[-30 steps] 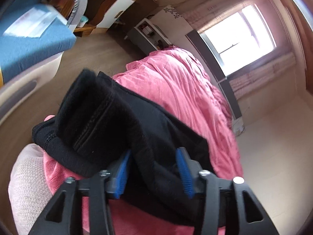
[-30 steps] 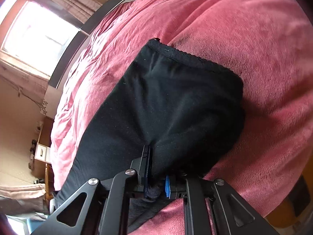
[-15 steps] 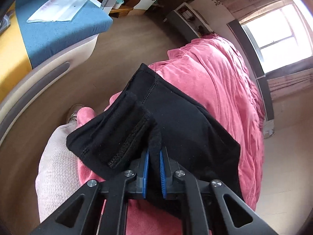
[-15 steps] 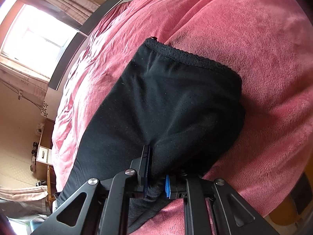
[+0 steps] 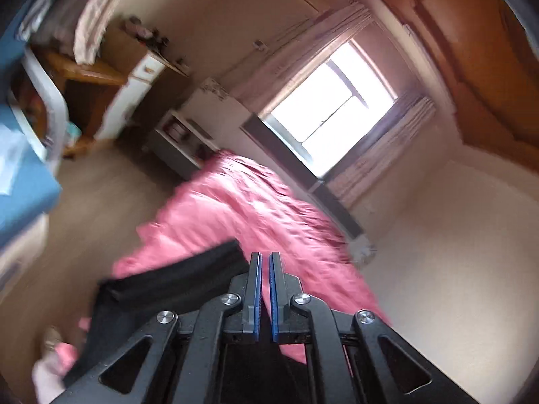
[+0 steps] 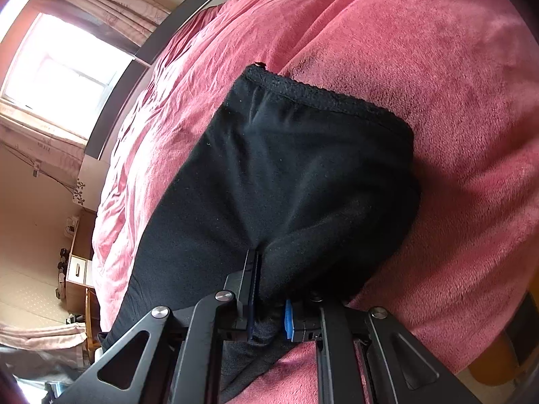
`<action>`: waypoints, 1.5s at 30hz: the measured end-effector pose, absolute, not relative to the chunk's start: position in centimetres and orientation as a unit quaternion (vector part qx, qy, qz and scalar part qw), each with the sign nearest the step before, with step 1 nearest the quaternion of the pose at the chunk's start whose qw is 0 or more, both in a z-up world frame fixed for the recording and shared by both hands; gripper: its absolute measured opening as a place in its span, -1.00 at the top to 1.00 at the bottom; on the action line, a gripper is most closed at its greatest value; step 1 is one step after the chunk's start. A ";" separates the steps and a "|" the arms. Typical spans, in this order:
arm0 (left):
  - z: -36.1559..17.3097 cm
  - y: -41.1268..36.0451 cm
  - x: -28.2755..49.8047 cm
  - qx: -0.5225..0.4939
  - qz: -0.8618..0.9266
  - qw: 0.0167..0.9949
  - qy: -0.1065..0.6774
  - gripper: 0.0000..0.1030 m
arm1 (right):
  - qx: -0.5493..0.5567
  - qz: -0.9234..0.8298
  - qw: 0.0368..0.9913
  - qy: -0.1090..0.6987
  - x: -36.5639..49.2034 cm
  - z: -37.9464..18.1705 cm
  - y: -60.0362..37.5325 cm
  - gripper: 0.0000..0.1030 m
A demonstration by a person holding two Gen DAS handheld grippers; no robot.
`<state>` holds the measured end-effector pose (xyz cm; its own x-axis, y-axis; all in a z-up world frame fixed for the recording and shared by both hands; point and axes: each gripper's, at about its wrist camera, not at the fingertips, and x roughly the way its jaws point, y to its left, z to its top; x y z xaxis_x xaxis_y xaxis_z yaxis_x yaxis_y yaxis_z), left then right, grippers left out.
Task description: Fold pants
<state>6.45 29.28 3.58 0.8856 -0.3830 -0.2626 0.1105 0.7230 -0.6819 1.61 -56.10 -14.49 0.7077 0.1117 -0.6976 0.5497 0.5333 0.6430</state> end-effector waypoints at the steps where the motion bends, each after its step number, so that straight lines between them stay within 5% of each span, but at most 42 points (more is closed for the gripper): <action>1: 2.0 29.6 6.5 -0.343 -0.118 0.904 0.227 0.93 | 0.460 -0.137 0.801 0.358 1.6 -14.5 -56.0 0.75; 5: -6.3 29.8 5.2 -0.370 -0.072 0.867 0.325 0.96 | 0.451 -0.138 0.805 0.361 1.6 -14.5 -55.9 0.75; 10: -8.1 26.3 4.8 -0.339 -0.096 0.871 0.343 0.45 | 0.414 -0.167 0.811 0.378 1.7 -12.9 -54.9 0.65; 17: -7.9 25.2 8.5 -0.256 -0.063 0.886 0.381 0.36 | 0.234 -0.225 0.884 0.336 2.0 -4.4 -46.9 0.05; 25: -9.9 26.7 7.9 -0.232 -0.051 0.883 0.405 0.36 | 0.185 0.119 0.900 0.376 11.5 -0.7 -28.1 -0.03; 29: -10.4 28.8 8.0 -0.299 -0.070 0.867 0.393 0.36 | 0.216 0.297 0.825 0.429 17.9 -2.0 -16.3 -0.03; 36: -11.2 30.3 7.3 -0.312 -0.054 0.854 0.412 0.36 | 0.229 0.349 0.734 0.536 26.4 -8.0 -1.7 -0.01; 37: -11.4 30.5 7.1 -0.316 -0.055 0.853 0.412 0.36 | 0.222 0.351 0.728 0.546 26.7 -8.6 -0.3 0.07; 39: -11.5 31.2 6.5 -0.324 -0.057 0.852 0.407 0.36 | 0.206 0.368 0.728 0.540 26.5 -8.7 1.9 0.73; 45: -11.9 33.5 4.8 -0.374 -0.060 0.851 0.363 0.36 | 0.053 0.473 0.768 0.428 20.4 -4.1 7.1 0.75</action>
<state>4.83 33.51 -11.88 0.7296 -0.3734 -0.5729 -0.1694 0.7129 -0.6805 20.44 7.09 -4.07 0.1856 0.7723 -0.6075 -0.6810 0.5468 0.4871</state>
